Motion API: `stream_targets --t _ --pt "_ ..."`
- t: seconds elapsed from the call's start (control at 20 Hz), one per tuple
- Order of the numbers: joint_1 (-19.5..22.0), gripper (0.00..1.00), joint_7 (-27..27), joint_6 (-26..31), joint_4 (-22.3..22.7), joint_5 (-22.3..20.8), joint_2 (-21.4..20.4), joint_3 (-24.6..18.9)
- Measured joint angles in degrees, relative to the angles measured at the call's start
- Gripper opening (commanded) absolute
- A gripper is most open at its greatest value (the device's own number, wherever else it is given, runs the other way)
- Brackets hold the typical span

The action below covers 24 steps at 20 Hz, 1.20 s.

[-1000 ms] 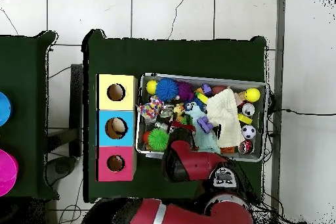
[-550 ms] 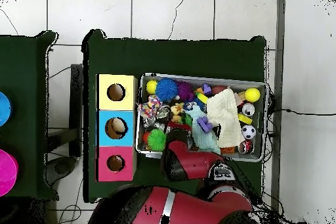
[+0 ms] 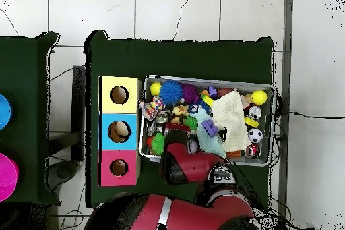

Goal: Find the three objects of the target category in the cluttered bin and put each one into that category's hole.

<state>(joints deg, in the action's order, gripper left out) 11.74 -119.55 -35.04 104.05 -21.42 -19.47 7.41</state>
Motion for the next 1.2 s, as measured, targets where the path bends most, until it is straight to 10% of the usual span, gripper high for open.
stream_targets --t 0.5,1.2 --pt "-3.27 0.00 0.00 -10.78 0.15 3.41 2.95 2.29" --pt "-16.76 0.00 0.00 -5.42 6.73 19.20 -5.11 13.02"
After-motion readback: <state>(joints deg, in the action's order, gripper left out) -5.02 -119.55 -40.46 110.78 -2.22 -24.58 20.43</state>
